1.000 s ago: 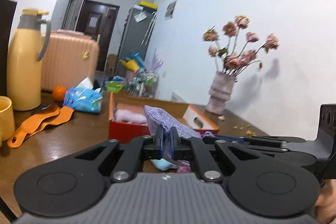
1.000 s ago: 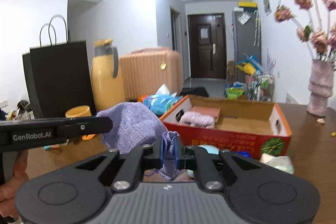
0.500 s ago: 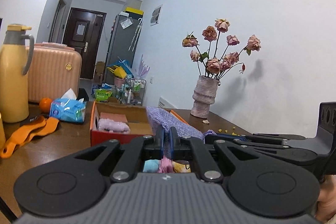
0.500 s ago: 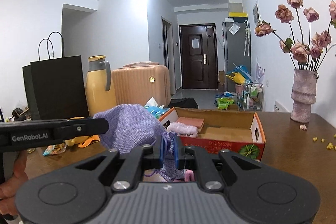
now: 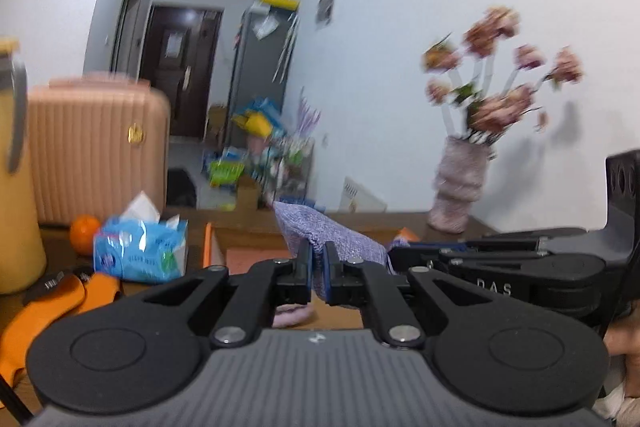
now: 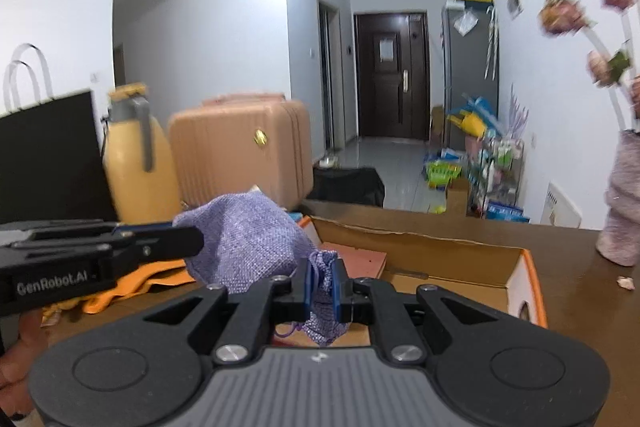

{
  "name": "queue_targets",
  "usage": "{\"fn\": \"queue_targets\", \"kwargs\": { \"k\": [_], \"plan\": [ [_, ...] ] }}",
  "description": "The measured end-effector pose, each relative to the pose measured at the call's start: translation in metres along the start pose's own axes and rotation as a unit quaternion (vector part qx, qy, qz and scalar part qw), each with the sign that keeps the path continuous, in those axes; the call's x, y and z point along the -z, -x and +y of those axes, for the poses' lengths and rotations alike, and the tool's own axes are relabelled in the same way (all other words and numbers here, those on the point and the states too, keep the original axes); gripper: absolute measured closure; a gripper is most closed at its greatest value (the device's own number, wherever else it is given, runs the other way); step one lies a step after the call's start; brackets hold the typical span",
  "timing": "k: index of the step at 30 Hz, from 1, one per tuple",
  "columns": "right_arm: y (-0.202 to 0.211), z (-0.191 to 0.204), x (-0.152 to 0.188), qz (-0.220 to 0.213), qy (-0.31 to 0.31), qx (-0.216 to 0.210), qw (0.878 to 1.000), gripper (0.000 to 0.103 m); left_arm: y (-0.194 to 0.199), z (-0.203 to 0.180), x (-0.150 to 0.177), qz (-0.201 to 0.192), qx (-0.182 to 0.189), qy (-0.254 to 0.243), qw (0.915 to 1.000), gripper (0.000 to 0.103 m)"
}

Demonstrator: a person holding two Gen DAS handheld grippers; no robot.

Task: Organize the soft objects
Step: 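Carry the purple sachet with both grippers and lower it into the box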

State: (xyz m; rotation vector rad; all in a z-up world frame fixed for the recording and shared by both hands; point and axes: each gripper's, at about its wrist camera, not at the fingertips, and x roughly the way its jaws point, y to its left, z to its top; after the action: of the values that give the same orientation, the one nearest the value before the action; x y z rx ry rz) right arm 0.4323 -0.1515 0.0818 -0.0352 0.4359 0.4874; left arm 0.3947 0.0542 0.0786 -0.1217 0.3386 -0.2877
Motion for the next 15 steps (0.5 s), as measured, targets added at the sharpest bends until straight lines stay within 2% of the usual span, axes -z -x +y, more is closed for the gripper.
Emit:
{"fn": "queue_targets", "kwargs": {
  "k": [4,9,11,13,15],
  "plan": [
    [-0.074,-0.015,0.001,0.066,-0.001,-0.005,0.998,0.094,-0.05,0.022,0.019,0.055,-0.033,-0.001,0.9979,0.097],
    [-0.127,-0.023,0.021,0.147,-0.007,-0.017,0.989,0.093,-0.074,0.036,0.048,0.113,-0.052,-0.007,0.9922,0.097],
    [-0.136,-0.021,0.028,0.171,-0.012,-0.021,0.985,0.092,-0.074,0.036,0.052,0.11,-0.055,-0.018,0.9923,0.095],
    [-0.134,-0.02,0.035,0.171,-0.014,-0.017,0.985,0.086,-0.071,0.034,0.051,0.11,-0.054,-0.03,0.992,0.094],
    [-0.13,-0.023,0.032,0.168,-0.017,-0.014,0.986,0.084,-0.066,0.031,0.046,0.106,-0.054,-0.03,0.9925,0.09]
  ]
}}
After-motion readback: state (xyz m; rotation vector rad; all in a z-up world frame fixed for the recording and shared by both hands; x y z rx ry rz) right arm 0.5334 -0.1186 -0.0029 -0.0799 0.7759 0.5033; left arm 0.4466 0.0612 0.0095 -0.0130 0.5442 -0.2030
